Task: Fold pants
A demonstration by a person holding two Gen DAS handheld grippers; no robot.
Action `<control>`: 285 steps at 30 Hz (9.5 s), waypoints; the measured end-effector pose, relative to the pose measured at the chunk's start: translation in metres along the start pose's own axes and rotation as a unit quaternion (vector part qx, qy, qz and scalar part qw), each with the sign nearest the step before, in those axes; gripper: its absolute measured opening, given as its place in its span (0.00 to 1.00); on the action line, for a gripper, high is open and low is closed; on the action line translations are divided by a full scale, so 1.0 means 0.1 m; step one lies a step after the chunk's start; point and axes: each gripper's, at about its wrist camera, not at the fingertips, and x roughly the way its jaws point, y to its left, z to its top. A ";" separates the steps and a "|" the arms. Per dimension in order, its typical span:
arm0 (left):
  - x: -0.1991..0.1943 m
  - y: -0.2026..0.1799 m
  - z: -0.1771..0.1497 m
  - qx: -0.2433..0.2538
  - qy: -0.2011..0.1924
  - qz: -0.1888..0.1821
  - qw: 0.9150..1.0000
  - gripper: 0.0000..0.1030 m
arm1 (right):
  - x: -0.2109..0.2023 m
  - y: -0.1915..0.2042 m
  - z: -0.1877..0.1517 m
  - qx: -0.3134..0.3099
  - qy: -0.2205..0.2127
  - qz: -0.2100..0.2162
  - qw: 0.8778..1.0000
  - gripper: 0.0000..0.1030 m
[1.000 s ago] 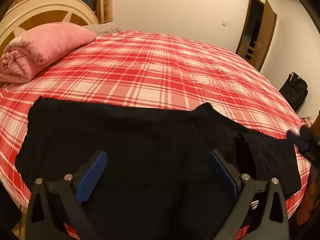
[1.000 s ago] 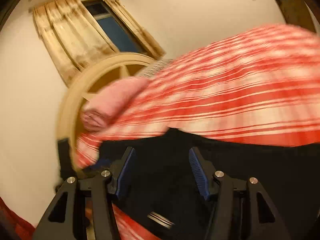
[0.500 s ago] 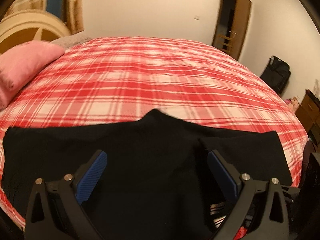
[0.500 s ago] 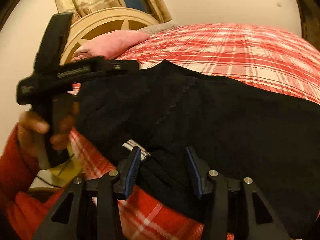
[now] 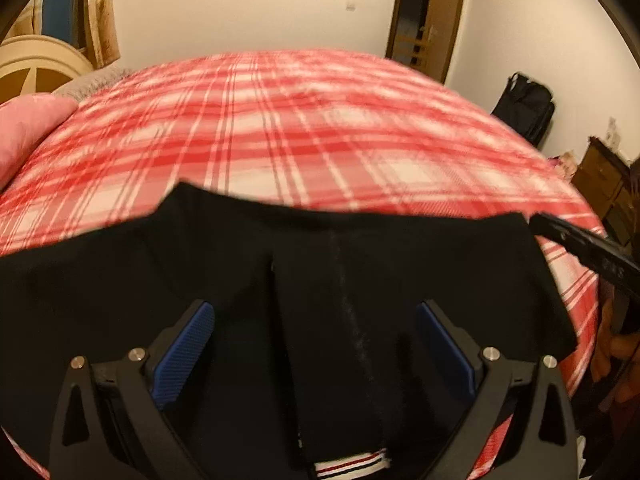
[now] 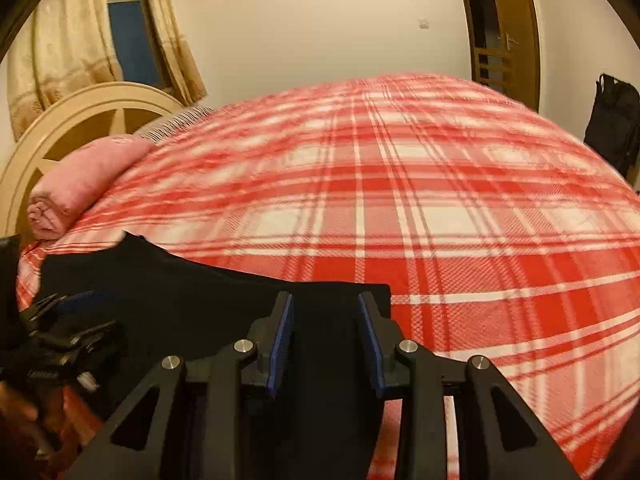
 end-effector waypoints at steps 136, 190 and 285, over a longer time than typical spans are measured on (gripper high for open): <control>-0.47 0.65 -0.04 -0.105 -0.050 0.007 0.993 0.91 | -0.96 0.23 -0.34 -0.021 -0.001 0.021 1.000 0.08; -0.11 0.52 -0.06 -0.046 -0.023 0.109 0.993 0.91 | -0.89 -0.35 -0.19 0.042 -0.098 0.056 0.993 0.39; 0.05 0.73 -0.03 -0.098 0.036 -0.106 0.989 1.00 | -0.65 -0.43 -0.86 0.155 0.023 0.174 0.972 0.80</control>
